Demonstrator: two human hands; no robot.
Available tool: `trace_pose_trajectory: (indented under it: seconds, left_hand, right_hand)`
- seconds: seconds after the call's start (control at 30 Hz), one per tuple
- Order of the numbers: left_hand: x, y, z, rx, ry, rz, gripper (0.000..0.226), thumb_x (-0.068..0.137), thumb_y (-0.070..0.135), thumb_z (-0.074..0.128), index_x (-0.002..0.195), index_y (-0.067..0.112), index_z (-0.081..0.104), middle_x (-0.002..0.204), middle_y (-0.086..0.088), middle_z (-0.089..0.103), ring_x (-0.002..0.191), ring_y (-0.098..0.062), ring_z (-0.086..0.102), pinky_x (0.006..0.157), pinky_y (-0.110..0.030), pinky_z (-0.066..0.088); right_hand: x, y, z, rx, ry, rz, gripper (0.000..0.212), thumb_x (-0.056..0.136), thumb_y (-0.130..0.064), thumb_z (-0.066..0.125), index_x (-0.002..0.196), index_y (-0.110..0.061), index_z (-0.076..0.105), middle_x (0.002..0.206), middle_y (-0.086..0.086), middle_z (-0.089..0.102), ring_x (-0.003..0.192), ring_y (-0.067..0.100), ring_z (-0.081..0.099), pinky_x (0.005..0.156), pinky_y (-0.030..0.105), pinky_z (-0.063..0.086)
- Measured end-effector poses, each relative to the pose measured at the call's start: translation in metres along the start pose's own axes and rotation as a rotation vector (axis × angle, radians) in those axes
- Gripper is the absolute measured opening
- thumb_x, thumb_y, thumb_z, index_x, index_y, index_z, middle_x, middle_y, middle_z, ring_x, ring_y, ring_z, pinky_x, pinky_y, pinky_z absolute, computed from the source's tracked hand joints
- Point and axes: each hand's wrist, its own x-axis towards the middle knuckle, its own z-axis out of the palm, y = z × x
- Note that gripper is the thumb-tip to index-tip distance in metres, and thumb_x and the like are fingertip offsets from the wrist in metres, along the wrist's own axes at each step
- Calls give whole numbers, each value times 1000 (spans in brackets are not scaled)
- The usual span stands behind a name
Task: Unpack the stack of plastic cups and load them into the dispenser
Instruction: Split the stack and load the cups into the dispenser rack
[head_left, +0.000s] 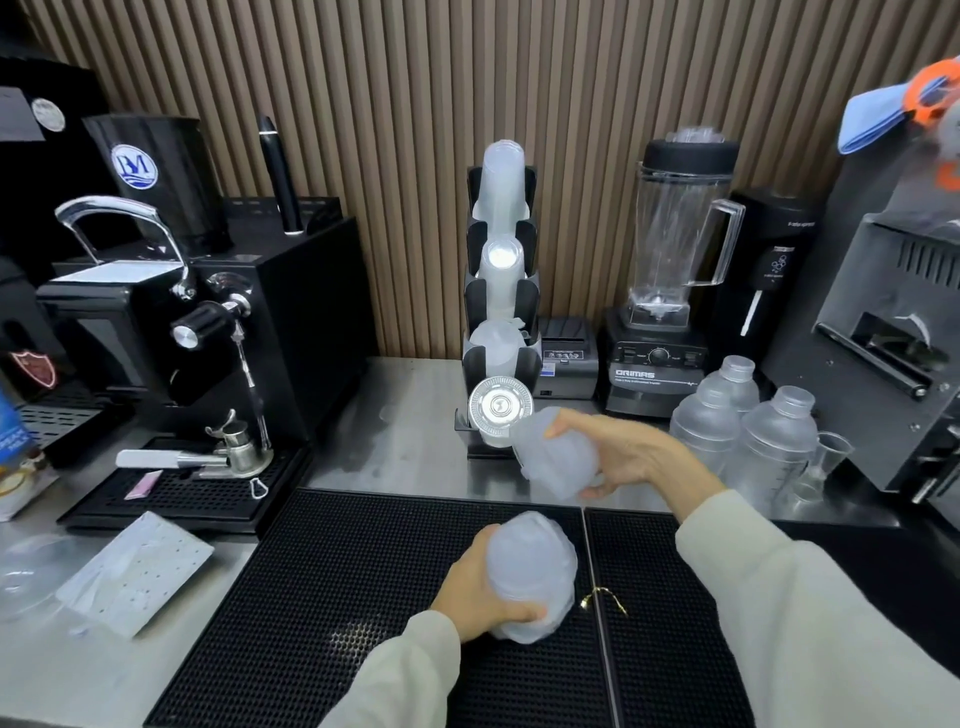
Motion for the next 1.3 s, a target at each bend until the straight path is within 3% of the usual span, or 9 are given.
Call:
trace_pose_trajectory:
  seconds: [0.1, 0.2, 0.33, 0.47, 0.67, 0.83, 0.97, 1.13, 1.3]
  left_hand:
    - [5, 1, -6, 51, -54, -14, 118, 44, 54, 84, 141, 28, 23, 134, 11, 43, 124, -13, 44, 104, -30, 40]
    - [9, 8, -19, 77, -76, -19, 140, 41, 63, 84, 149, 24, 4, 149, 10, 24, 138, -12, 26, 115, -31, 25]
    - [17, 34, -48, 199, 119, 210, 98, 64, 68, 68, 145, 34, 23, 137, 21, 39, 129, 2, 36, 110, -23, 29]
    - [45, 61, -82, 257, 509, 432, 34, 86, 36, 62, 118, 25, 58, 106, 11, 64, 102, -4, 55, 93, -29, 45]
    - [92, 90, -123, 245, 612, 405, 45, 89, 30, 58, 131, 22, 44, 133, 8, 49, 125, -9, 41, 97, -17, 29]
    - [128, 93, -136, 281, 472, 338, 82, 86, 36, 62, 148, 17, 13, 156, 6, 18, 143, -12, 18, 108, -21, 20]
    - [145, 93, -135, 262, 432, 368, 85, 81, 35, 66, 146, 23, 13, 151, 10, 25, 137, -12, 30, 100, -20, 32]
    - [157, 88, -135, 244, 417, 344, 100, 80, 39, 69, 149, 23, -2, 156, 10, 14, 140, -8, 24, 101, -15, 24]
    - [169, 87, -140, 255, 393, 355, 101, 78, 42, 70, 149, 27, 0, 155, 12, 20, 138, -7, 29, 99, -13, 23]
  right_hand:
    - [1, -2, 16, -111, 86, -100, 69, 45, -43, 73, 108, -18, 62, 96, 4, 62, 87, 20, 56, 71, 30, 43]
    - [-2, -20, 23, -209, 153, -238, 44, 57, -40, 75, 91, -17, 60, 93, 0, 55, 88, 17, 51, 73, 31, 39]
    - [-6, -58, 17, -300, 316, -440, 49, 59, -39, 77, 98, -15, 59, 94, 0, 57, 86, 17, 56, 69, 29, 43]
    - [6, -98, 2, -549, 606, -534, 79, 62, -43, 78, 128, -18, 41, 119, 1, 50, 110, 25, 50, 90, 40, 47]
    - [56, -130, 0, -1253, 844, -586, 89, 60, -51, 75, 130, -11, 35, 120, 11, 51, 109, 31, 48, 94, 46, 39]
    - [99, -133, -5, -1511, 781, -648, 90, 63, -51, 75, 133, -12, 34, 126, 14, 49, 112, 31, 46, 94, 43, 38]
    - [121, -143, -5, -1583, 698, -727, 90, 62, -50, 76, 131, -10, 36, 122, 15, 53, 108, 30, 50, 90, 38, 41]
    - [144, -149, -6, -1711, 582, -674, 77, 63, -43, 78, 120, -8, 40, 115, 17, 54, 101, 29, 52, 84, 36, 42]
    - [160, -149, -4, -1738, 539, -656, 89, 66, -35, 78, 134, -6, 30, 123, 18, 48, 109, 30, 48, 90, 38, 42]
